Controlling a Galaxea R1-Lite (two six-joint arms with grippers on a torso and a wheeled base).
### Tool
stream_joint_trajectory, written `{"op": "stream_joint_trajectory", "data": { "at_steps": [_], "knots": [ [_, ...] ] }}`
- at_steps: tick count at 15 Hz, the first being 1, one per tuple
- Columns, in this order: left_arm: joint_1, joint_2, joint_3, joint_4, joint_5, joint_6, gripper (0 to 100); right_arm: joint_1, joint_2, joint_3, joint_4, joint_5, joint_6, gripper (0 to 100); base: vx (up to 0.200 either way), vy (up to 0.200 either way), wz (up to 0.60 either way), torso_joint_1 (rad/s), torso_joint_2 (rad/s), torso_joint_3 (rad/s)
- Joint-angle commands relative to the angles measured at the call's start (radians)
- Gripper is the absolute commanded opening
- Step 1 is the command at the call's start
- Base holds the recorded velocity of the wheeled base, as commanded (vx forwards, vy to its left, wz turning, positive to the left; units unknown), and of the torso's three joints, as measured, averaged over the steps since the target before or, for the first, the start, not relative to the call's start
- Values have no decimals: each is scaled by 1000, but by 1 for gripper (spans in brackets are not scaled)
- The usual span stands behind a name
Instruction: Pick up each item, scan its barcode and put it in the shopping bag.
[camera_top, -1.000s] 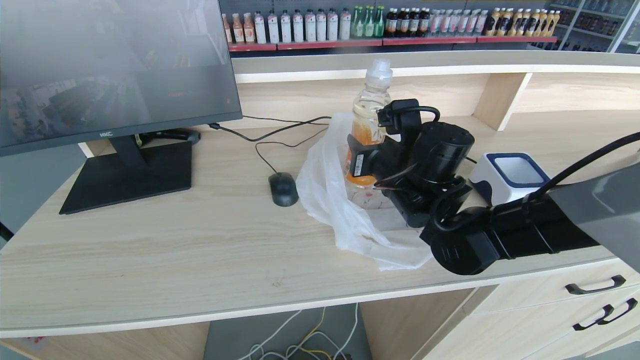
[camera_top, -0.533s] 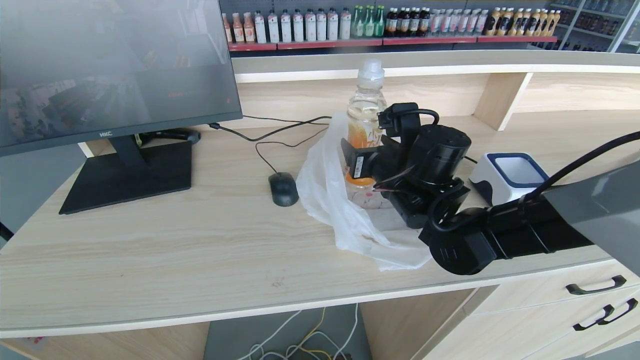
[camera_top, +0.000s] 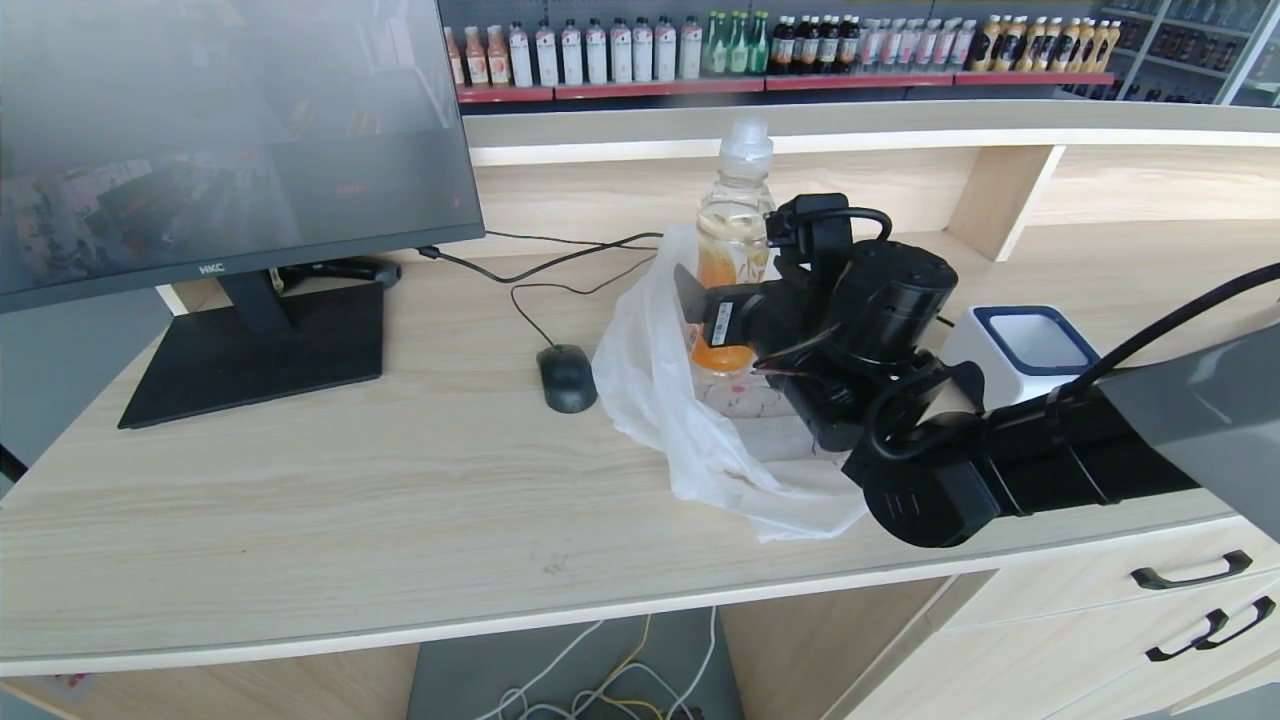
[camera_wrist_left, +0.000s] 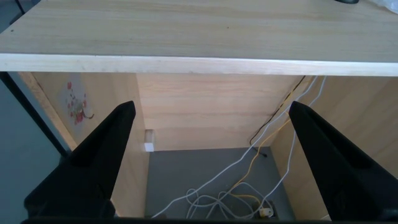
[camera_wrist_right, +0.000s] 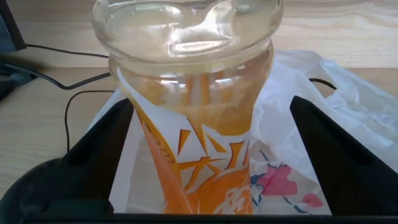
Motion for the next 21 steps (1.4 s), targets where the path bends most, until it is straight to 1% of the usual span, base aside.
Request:
{"op": "stream_joint_trajectory", "data": {
  "at_steps": [1,6,11,13,16,19,21],
  "knots": [
    [0,0,0,0,0,0,100,0,-10,3,-2,0,0,100,0,0,0,0,0,0],
    [0,0,0,0,0,0,100,0,-41,20,-1,0,-3,100,0,0,0,0,0,0],
    [0,0,0,0,0,0,100,2,-164,132,-4,-1,-12,100,0,0,0,0,0,0],
    [0,0,0,2,0,0,100,3,-231,211,-27,-4,-17,100,0,0,0,0,0,0],
    [0,0,0,0,0,0,100,0,-349,397,-108,-6,-25,100,0,0,0,0,0,0],
    [0,0,0,2,0,1,100,5,-460,488,-110,6,-14,100,0,0,0,0,0,0],
    [-1,0,0,2,0,1,100,22,-514,537,-111,66,-6,100,0,0,0,0,0,0]
  ]
}}
